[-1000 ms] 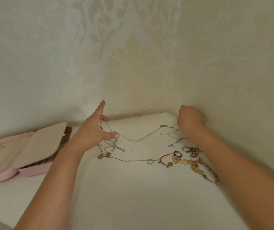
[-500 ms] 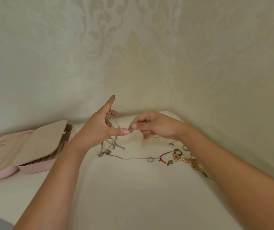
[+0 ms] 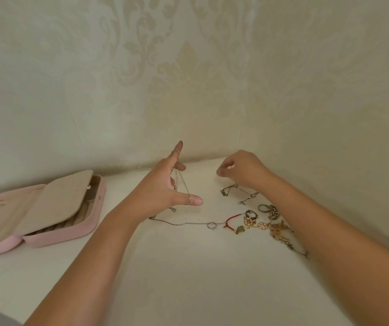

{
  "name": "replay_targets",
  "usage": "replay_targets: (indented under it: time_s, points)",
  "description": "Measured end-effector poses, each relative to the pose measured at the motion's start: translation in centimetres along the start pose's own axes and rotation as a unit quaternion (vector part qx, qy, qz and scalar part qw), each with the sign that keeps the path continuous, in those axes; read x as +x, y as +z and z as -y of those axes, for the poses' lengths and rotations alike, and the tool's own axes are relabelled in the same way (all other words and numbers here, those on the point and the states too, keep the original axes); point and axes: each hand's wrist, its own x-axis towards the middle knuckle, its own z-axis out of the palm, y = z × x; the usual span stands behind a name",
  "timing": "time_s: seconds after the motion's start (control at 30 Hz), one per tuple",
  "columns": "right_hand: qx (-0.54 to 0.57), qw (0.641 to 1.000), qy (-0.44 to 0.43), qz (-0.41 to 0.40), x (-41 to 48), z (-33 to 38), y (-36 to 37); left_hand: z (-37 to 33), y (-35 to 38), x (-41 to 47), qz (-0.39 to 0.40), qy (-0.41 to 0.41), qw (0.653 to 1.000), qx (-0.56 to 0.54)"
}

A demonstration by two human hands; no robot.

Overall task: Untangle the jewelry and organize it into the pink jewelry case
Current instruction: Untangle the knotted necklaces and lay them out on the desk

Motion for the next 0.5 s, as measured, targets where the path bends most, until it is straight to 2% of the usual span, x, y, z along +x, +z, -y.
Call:
replay_targets:
  time_s: [0.07,0.13,0.23,0.3,0.33,0.4,0.43,0.47,0.5]
  points:
    - [0.118,0.993,-0.015,0.004,-0.9,1.7,-0.1,-0.1,0.5,0.1,0.001,-0.008,1.0,0.002]
    - [0.247,0.965,-0.043,0.072,-1.8,3.3,-0.4,-0.1,0.7,0.2,-0.004,-0.014,1.0,0.006]
    - [0.3,0.932,-0.081,0.186,-2.5,4.7,0.5,0.0,0.7,0.4,-0.013,-0.012,1.0,0.0]
    - [0.363,0.905,-0.082,0.205,-2.4,5.0,1.1,-0.2,0.6,0.4,-0.025,-0.009,0.999,-0.033]
    - [0.43,0.874,-0.075,0.211,-2.2,5.0,1.2,-0.2,0.5,0.4,-0.039,-0.006,0.997,-0.068]
    - [0.588,0.777,-0.039,0.222,-1.7,4.4,0.7,-0.1,-0.1,0.6,-0.082,-0.008,0.975,-0.207]
    - [0.646,0.73,-0.02,0.222,-1.5,3.8,0.3,-0.2,-0.4,0.7,-0.095,-0.03,0.946,-0.307]
    - [0.683,0.697,-0.008,0.219,-1.3,3.3,-0.2,-0.2,-0.7,0.7,-0.098,-0.058,0.911,-0.397]
    - [0.697,0.684,-0.001,0.214,-1.2,2.8,-0.5,-0.1,-0.9,0.7,-0.097,-0.082,0.878,-0.461]
